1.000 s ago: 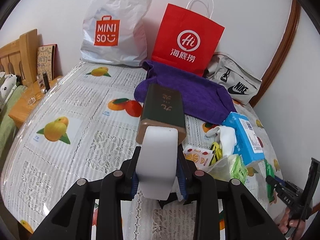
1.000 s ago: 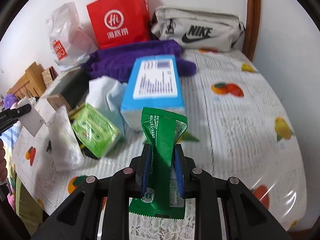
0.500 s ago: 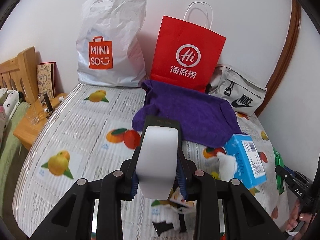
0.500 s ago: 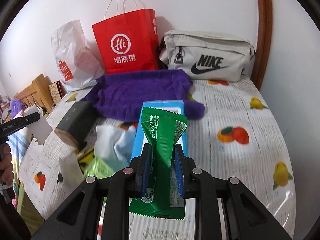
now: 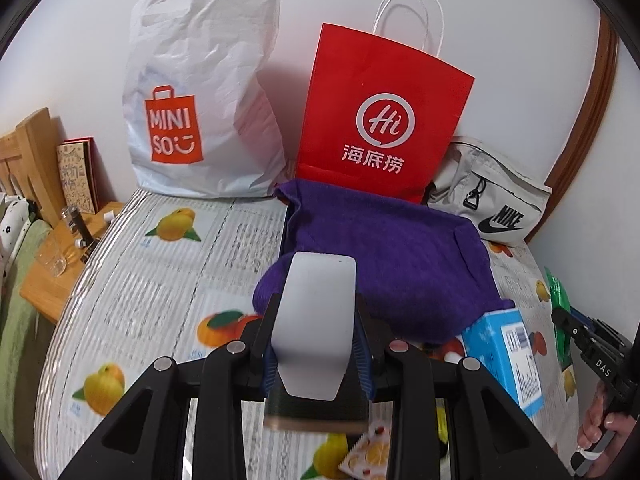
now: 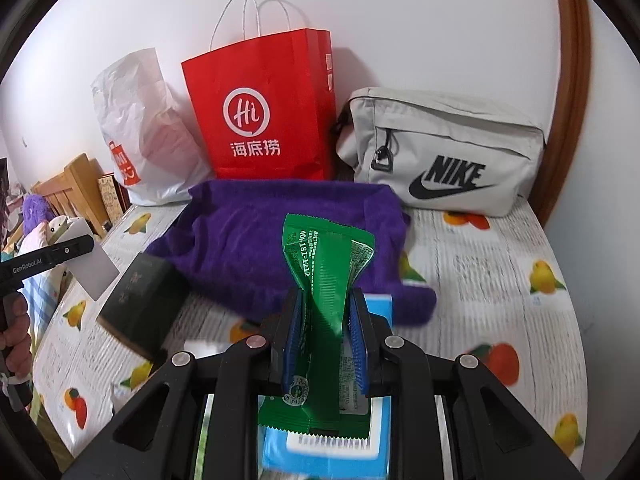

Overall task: Organize soft objects
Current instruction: 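Place white block on purple towel with left tool while right tool drops sachet there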

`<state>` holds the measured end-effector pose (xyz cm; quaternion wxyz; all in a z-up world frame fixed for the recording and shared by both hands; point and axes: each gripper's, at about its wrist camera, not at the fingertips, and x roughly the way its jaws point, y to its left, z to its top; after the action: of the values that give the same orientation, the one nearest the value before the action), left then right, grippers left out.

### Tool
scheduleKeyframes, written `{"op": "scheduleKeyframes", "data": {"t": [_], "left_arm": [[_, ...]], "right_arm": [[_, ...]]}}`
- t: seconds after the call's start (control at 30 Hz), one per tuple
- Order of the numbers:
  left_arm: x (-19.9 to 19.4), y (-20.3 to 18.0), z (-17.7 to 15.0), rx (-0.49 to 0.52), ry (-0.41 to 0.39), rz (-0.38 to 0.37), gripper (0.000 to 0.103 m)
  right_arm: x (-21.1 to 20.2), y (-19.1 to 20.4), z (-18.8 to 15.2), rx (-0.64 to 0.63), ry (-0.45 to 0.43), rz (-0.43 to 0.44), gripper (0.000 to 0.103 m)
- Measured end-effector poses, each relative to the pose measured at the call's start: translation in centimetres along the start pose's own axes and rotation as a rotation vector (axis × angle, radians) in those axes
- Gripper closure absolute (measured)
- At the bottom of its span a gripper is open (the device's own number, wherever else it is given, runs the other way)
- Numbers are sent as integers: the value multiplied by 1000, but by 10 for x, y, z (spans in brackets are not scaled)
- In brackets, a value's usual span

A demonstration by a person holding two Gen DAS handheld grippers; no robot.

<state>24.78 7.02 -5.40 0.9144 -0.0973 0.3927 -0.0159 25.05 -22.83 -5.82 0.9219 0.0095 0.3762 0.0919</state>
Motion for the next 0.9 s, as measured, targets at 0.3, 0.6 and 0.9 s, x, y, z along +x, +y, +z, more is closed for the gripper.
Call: {"op": "scheduleKeyframes", "data": {"t": [0.3, 0.6, 0.9], "left_arm": [[37, -6, 27, 7, 20, 9, 73], [81, -13, 49, 12, 71, 10, 73], [131, -19, 70, -5, 148, -22, 73]], "right_arm": [[43, -2, 29, -19, 33, 9, 80], [85, -10, 51, -34, 67, 3, 80], [133, -19, 65, -56, 146, 11, 79]]}}
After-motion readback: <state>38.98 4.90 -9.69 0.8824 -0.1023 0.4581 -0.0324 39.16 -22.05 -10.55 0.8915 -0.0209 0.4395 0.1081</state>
